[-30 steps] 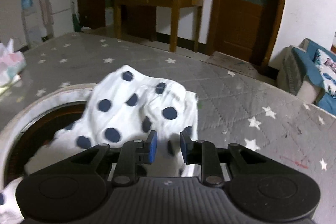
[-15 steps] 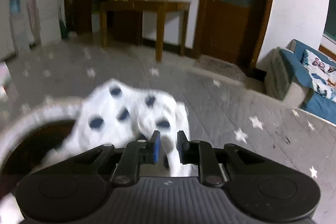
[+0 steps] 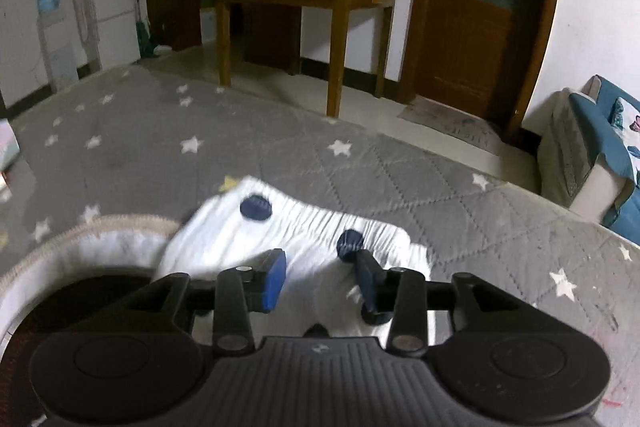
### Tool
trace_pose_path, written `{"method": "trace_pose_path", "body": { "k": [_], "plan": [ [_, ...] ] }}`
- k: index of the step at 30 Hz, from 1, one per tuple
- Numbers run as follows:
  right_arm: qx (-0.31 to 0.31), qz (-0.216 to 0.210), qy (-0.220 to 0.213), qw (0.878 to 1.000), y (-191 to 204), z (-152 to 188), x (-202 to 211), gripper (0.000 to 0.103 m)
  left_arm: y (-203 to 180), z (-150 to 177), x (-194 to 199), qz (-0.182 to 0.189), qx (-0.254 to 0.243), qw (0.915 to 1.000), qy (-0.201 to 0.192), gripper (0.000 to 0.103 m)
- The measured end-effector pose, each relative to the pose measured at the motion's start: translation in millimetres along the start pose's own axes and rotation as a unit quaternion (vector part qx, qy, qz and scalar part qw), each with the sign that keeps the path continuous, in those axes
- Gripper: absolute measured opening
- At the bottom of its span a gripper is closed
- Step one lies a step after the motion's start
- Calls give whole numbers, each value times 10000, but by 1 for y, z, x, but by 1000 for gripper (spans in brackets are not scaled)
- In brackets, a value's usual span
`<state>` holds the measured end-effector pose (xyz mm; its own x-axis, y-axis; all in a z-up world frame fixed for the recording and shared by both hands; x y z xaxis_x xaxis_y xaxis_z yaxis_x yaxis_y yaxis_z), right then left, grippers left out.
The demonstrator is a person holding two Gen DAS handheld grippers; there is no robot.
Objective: Fold clothes
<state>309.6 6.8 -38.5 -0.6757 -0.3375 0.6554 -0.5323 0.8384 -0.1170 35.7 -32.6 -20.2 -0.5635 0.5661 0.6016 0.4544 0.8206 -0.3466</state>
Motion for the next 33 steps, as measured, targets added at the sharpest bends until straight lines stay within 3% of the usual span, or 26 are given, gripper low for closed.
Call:
{"method": "trace_pose_path", "body": {
  "k": [5,14,20,24,31,33],
  "plan": [
    [240,-300,-74,9992,0,18,51,39,10,-9,16,-160,72,9994,-295,42],
    [565,-1114,171,9920,35,120,167,41,47,-18,34,-500,639,9946,-645,40],
    [620,-802,111,9948,29,157,193,41,61,-1,36,-867,668,9927,-511,33],
    [512,-728,-146,9959,31,162,218,41,65,8,44,-1101,627,9906,-522,30],
    [628,-1573,-272,9852,84,180,261,42,53,10,56,-1106,538,9907,-576,30],
    [816,-1481,-142,9855,91,193,261,42,54,16,55,-1175,579,9903,-473,30]
  ]
}}
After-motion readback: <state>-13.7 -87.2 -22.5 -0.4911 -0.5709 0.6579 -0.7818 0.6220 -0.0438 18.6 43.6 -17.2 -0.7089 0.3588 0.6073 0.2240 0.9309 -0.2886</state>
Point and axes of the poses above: each gripper's, at about its wrist camera, not at the fingertips, and x roughly against the way its jaws point, y to its left, z to its underside, the point moved 9 cm from there along -x, roughly the way its jaws point, and after that the axes turned 7 degrees about z, right-handed, at the moved point
